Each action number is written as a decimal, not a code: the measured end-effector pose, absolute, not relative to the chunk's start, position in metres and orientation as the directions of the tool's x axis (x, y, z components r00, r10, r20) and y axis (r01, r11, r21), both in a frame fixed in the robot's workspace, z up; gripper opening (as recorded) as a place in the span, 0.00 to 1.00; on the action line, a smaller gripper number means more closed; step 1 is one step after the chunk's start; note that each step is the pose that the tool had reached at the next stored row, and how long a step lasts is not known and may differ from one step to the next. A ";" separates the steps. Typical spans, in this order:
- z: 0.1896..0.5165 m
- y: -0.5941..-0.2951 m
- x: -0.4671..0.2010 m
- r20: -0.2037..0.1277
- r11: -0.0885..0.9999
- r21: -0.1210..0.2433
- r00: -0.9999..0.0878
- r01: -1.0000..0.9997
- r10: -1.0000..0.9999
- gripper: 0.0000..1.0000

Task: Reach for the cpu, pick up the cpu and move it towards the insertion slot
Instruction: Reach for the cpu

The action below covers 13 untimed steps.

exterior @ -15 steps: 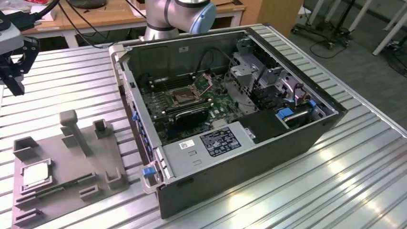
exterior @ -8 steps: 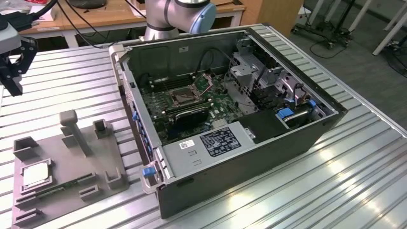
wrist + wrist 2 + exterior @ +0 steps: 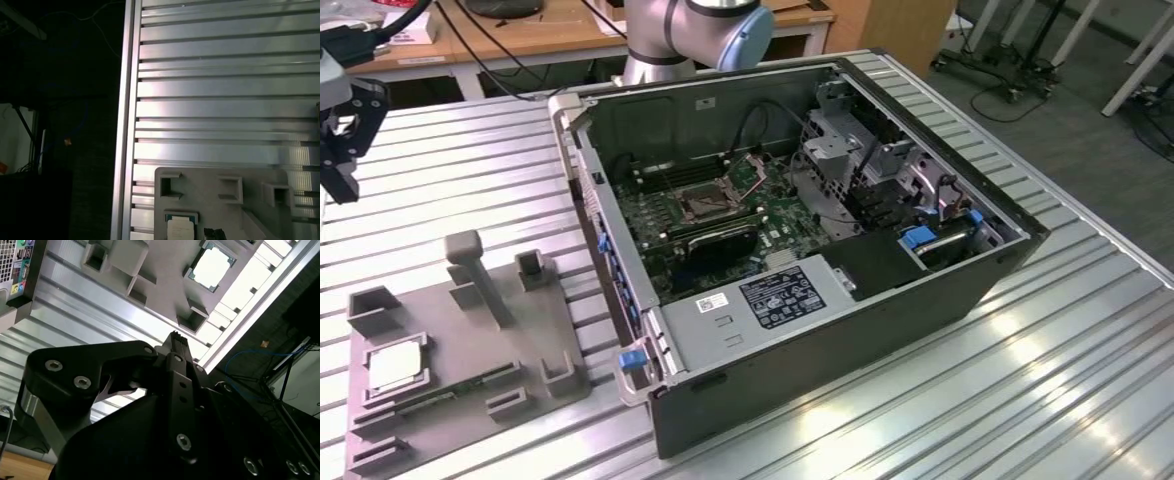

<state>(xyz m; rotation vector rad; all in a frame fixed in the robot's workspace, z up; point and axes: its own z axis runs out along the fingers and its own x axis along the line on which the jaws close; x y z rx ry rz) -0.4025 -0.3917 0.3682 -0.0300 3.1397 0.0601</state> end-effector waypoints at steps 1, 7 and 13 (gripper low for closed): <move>0.368 -0.392 -0.403 -0.002 0.999 0.038 -1.000 -0.019 -0.019 0.11; 0.368 -0.392 -0.406 -0.004 0.999 0.038 -1.000 -0.019 -0.019 0.11; 0.368 -0.393 -0.406 -0.004 0.999 0.038 -1.000 -0.019 -0.019 0.11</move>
